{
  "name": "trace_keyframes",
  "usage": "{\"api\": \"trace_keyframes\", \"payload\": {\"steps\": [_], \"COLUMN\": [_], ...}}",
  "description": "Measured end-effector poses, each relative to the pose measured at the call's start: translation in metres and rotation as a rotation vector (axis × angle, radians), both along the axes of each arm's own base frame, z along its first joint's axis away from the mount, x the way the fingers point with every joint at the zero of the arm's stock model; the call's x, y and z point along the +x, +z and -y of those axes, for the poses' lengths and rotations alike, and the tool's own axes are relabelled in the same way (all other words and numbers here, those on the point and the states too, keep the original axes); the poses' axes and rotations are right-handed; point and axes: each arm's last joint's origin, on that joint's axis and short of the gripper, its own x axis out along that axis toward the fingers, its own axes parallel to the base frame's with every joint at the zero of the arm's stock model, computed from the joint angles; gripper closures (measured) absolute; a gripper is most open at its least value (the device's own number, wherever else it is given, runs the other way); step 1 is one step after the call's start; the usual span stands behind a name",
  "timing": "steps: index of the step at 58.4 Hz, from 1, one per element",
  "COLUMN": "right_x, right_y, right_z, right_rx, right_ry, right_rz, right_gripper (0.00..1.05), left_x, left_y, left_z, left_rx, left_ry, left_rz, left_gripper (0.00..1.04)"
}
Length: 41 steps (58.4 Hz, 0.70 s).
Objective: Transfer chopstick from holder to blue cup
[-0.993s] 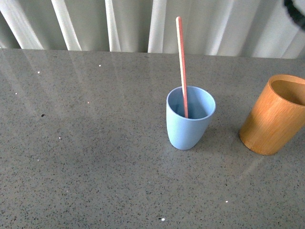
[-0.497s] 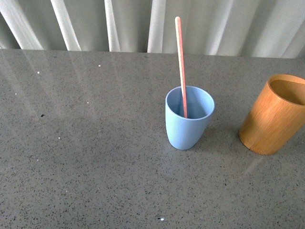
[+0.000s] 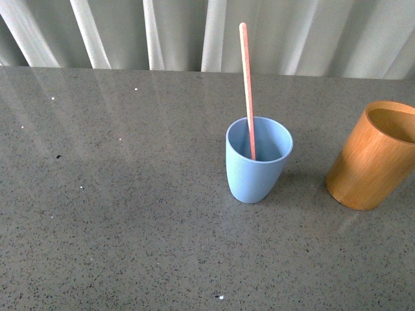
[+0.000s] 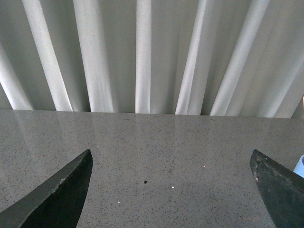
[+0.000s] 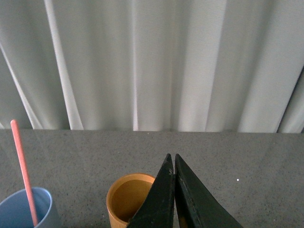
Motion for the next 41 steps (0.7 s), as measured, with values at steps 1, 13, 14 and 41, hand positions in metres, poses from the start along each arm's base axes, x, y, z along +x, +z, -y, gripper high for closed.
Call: {"api": "trace_keyframes", "payload": {"steps": [1, 13, 14, 41], "right_x": [-0.001, -0.015, -0.016, -0.033], "right_y": [-0.001, -0.008, -0.008, -0.010], "right_z": [0.002, 0.007, 0.007, 0.007], "right_rx": [-0.001, -0.001, 0.000, 0.000], "right_ry": [-0.004, -0.027, -0.027, -0.027], "right_rz": [-0.001, 0.003, 0.003, 0.035], "right_gripper": [1.04, 1.04, 1.04, 1.04], "left_x": [0.000, 0.000, 0.000, 0.000], "left_y": [0.000, 0.000, 0.000, 0.000], "left_z": [0.000, 0.000, 0.000, 0.000], "left_rx": [0.000, 0.000, 0.000, 0.000], "left_ry": [0.000, 0.000, 0.000, 0.000], "left_rz": [0.000, 0.000, 0.000, 0.000], "left_gripper": [0.07, 0.07, 0.07, 0.07]}}
